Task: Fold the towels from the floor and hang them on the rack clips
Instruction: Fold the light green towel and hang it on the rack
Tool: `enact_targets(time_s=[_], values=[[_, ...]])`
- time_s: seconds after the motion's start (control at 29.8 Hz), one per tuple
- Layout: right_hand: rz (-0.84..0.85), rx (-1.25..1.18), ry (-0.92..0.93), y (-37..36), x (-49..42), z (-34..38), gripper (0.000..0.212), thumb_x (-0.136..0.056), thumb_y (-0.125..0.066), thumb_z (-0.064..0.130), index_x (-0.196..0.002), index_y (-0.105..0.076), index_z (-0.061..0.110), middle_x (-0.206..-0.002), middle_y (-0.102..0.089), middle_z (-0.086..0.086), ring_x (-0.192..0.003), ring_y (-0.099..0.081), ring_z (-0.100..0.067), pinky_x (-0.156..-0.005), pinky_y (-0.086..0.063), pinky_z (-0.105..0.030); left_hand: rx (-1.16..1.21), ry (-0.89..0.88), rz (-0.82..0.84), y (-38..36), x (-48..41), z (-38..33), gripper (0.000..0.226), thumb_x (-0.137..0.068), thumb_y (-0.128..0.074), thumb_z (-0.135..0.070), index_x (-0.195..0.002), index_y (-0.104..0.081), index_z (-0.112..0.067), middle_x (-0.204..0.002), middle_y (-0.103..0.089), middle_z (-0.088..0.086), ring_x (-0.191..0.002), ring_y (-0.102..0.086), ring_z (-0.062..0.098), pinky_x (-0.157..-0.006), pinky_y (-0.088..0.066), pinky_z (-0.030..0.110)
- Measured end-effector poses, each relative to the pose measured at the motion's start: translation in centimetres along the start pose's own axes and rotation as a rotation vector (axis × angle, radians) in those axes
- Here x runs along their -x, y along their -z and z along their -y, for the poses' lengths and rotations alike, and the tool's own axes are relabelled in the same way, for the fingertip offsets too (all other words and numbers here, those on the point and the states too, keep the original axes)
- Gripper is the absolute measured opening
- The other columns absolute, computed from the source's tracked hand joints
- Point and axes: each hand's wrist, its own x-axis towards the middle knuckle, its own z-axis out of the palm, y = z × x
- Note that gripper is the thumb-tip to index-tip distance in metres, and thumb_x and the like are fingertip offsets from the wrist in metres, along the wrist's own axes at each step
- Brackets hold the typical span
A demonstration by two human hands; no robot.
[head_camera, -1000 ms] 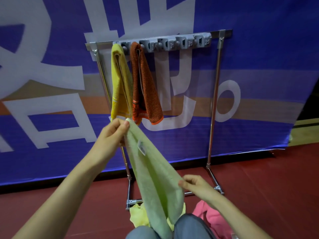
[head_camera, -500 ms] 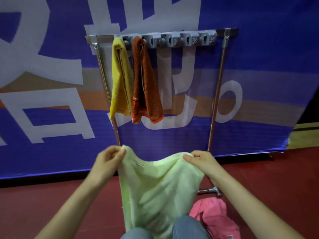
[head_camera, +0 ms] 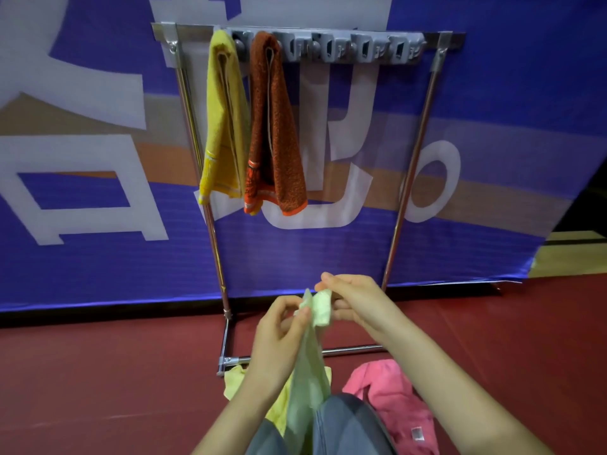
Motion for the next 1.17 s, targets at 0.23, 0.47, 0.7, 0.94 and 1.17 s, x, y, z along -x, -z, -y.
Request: enact_targets(time_s=[0.23, 0.47, 0.7, 0.94, 1.17], values=[[0.013, -0.096, -0.065, -0.5, 0.3, -0.4, 0.026, -0.092, -0.047, 0.024, -0.082, -0.062, 0.005, -0.078, -0.065, -0.013, -0.055, -0.066, -0.01, -0.051, -0.053, -0.017, -0.011, 0.063, -0.013, 0.1, 0.5, 0.7, 0.029, -0.061, -0.074, -0.022, -0.085, -0.057, -0.022, -0.082, -0.071, -0.015, -0.08, -0.068, 0.004, -0.073, -0.055, 0.02], [0.031, -0.16, -0.059, -0.8, 0.6, -0.5, 0.026, -0.092, -0.047, 0.021, -0.085, -0.061, 0.001, -0.076, -0.067, -0.013, -0.058, -0.068, -0.014, -0.054, -0.055, -0.019, -0.053, 0.017, -0.026, 0.5, 0.6, 0.2, 0.02, -0.074, -0.068, -0.002, -0.083, -0.06, -0.019, -0.074, -0.071, -0.017, -0.073, -0.067, -0.002, -0.064, -0.05, 0.011], [0.189, 0.139, -0.066, -0.4, 1.1, -1.1, 0.025, -0.091, -0.047, 0.028, -0.075, -0.055, 0.01, -0.052, -0.061, -0.002, -0.043, -0.059, -0.01, -0.048, -0.052, -0.02, -0.026, 0.025, -0.084, 1.8, -0.2, -0.4, 0.021, -0.083, -0.057, -0.001, -0.068, -0.061, -0.015, -0.054, -0.065, -0.009, -0.055, -0.059, -0.007, -0.055, -0.044, 0.006], [0.315, 0.624, -0.1, 2.9, 0.4, -4.1, 0.029, -0.089, -0.053, 0.022, -0.062, -0.046, 0.017, -0.03, -0.047, 0.007, -0.028, -0.044, -0.001, -0.035, -0.037, -0.013, -0.109, -0.021, -0.072, 3.9, -1.5, -1.6, 0.019, -0.087, -0.051, -0.004, -0.074, -0.06, -0.013, -0.067, -0.057, -0.004, -0.056, -0.052, -0.008, -0.056, -0.041, 0.005], [-0.052, 0.811, 0.337, 6.0, -1.6, 1.2, 0.032, -0.08, -0.065, 0.014, -0.056, -0.044, 0.023, -0.058, -0.043, 0.007, -0.058, -0.041, -0.007, -0.06, -0.036, -0.028, -0.711, -0.135, 0.017, 7.1, -4.6, -3.4, 0.028, -0.084, -0.044, -0.04, -0.083, -0.059, -0.016, -0.078, -0.062, 0.005, -0.077, -0.06, 0.025, -0.072, -0.048, 0.039]])
